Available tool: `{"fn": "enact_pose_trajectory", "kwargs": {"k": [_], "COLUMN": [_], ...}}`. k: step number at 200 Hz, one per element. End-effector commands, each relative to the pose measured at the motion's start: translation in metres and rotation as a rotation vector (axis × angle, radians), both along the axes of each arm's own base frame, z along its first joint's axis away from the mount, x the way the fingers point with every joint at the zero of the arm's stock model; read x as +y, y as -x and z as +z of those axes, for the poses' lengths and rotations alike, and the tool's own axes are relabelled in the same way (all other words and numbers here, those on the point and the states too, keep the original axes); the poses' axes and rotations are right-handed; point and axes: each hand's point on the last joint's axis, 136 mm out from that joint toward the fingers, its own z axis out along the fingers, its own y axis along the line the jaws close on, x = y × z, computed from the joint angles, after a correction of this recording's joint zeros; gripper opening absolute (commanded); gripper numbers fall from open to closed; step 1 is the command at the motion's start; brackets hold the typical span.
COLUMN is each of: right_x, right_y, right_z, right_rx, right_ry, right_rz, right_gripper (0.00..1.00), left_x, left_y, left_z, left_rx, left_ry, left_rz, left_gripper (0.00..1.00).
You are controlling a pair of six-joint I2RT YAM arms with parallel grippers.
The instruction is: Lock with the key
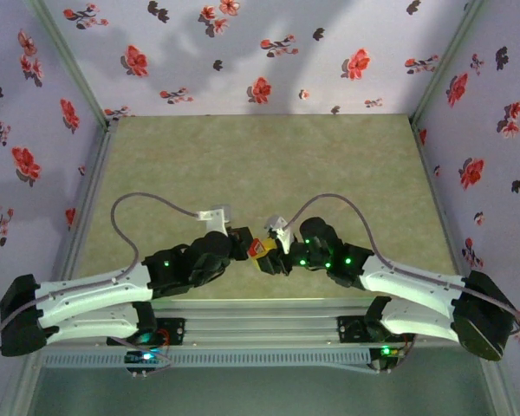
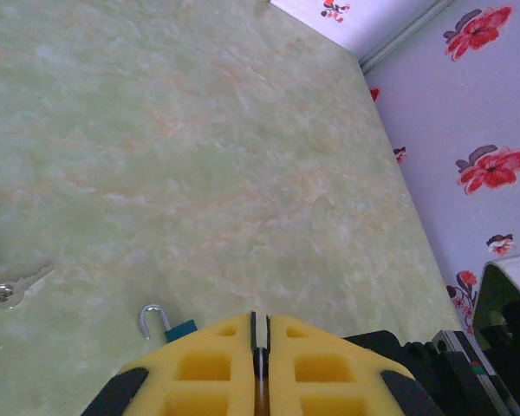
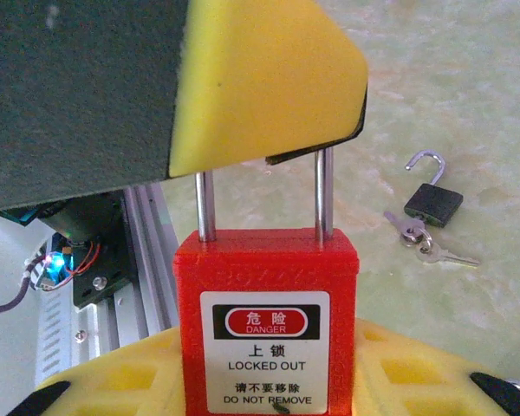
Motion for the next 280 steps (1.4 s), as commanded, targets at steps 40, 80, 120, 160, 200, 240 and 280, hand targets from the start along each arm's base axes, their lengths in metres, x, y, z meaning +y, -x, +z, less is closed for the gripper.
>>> {"fn": "enact_pose_trajectory", "kwargs": {"k": [40,80,120,160,200,240,280], "right_x": [-0.018,-0.02,-0.019,-0.019,-0.017,-0.015,-0.013], "right_y": [-0.036,-0.033,-0.032,-0.031,-0.031,-0.029,-0.026], "right_z": [0.024,0.032,0.03,0.029,0.026,0.022,0.02], "right_rx": [-0.098,-0.109,-0.101,-0.095,-0.085,-0.07,-0.062], "right_ry": [-0.058,-0.086,-0.083,-0.078,-0.068,-0.053,-0.049], "right_rz": [-0.206,-0.205,-0.199,-0.194,-0.185,-0.166,-0.151], "right_gripper": [0.0,0.0,0.0,0.0,0.0,0.0,0.0], "left_x": [-0.019,-0.032,-0.028,-0.019,-0.016,-0.013,0.001], "left_y": [0.032,0.042,0.043,0.041,0.04,0.039,0.035], "left_z": [-0.016,-0.029,-0.024,-0.017,-0.01,-0.001,0.014], "left_rx": [0.017,0.046,0.046,0.03,0.022,0.004,-0.018], "left_ry": [-0.052,-0.073,-0.092,-0.089,-0.083,-0.08,-0.068], "left_rz": [-0.169,-0.21,-0.209,-0.187,-0.179,-0.175,-0.138], "left_gripper": [0.0,0.0,0.0,0.03,0.16,0.32,0.56]}}
